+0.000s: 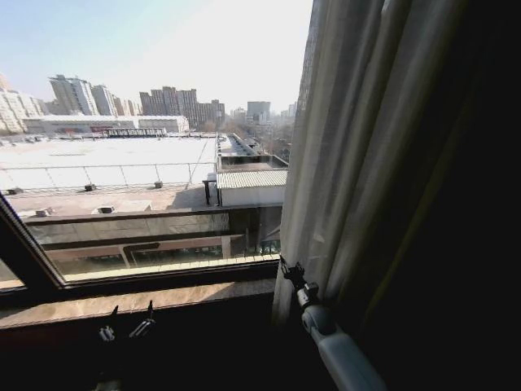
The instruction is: Open the curtains by pulling them apart, changing their state from closed to fully open.
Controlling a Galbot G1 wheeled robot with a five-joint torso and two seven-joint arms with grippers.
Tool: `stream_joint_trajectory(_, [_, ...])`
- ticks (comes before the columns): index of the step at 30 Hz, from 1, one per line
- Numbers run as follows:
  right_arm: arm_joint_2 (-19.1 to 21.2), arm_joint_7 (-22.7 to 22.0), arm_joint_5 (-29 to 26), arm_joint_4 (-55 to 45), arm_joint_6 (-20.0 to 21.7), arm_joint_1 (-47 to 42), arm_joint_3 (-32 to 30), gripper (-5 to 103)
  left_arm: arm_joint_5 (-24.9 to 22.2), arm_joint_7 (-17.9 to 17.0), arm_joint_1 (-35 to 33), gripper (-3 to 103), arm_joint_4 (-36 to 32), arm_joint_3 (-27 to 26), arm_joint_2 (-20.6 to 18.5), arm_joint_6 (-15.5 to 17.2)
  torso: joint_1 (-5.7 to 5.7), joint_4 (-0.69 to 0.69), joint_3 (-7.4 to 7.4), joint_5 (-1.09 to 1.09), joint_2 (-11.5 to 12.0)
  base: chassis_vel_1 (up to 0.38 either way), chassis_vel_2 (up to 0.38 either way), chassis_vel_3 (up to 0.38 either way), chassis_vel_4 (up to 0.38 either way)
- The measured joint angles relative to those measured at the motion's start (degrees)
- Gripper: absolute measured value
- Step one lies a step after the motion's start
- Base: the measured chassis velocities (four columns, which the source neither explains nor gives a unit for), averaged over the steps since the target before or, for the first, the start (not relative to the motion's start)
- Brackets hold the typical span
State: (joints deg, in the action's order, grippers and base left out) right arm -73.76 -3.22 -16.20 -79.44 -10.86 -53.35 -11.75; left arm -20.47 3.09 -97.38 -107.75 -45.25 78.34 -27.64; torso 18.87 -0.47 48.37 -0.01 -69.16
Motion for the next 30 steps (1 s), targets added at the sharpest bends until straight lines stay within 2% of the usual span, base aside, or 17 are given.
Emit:
stream_joint_trajectory(2, [-0.13, -0.04, -0.57, 0.0, 0.01, 0.09, 0.07, 24, 0.0, 0.0, 0.0, 100, 0.0, 0.0, 0.0, 0.0, 0.0, 0.0, 0.0, 0.01, 0.0, 0.0, 0.0, 0.0, 0.0])
stream_joint_trajectory(6, [-0.35, 1.0, -1.27, 0.17, 0.03, 0.36, 0.12, 3, 0.0, 0.0, 0.0, 100, 0.0, 0.0, 0.0, 0.0, 0.0, 0.0, 0.0, 0.0, 0.0, 0.0, 0.0, 0.0, 0.0])
stream_joint_trajectory(8, [-0.37, 1.51, -1.54, 0.28, 0.02, 0.44, 0.13, 3, 0.0, 0.0, 0.0, 100, 0.0, 0.0, 0.0, 0.0, 0.0, 0.0, 0.0, 0.0, 0.0, 0.0, 0.0, 0.0, 0.0])
stream_joint_trajectory(12, [-0.51, 5.84, -2.73, 0.91, -0.51, 0.48, -0.3, 0, 0.0, 0.0, 0.0, 100, 0.0, 0.0, 0.0, 0.0, 0.0, 0.0, 0.0, 0.0, 0.0, 0.0, 0.0, 0.0, 0.0])
stream_joint_trajectory(23, [-1.21, 6.92, -3.26, 2.05, -0.82, 0.68, -0.08, 0, 0.0, -0.01, 0.0, 100, 0.0, 0.0, 0.0, 0.0, 0.0, 0.01, 0.0, 0.0, 0.0, -0.026, -0.029, 0.02, 0.02])
stream_joint_trajectory(30, [-0.78, 8.43, -3.46, 2.36, -1.16, 0.56, -0.22, 0, 0.0, -0.02, 0.0, 100, 0.0, 0.0, 0.0, 0.0, 0.0, 0.01, 0.0, 0.0, 0.0, -0.145, -0.147, 0.15, 0.154])
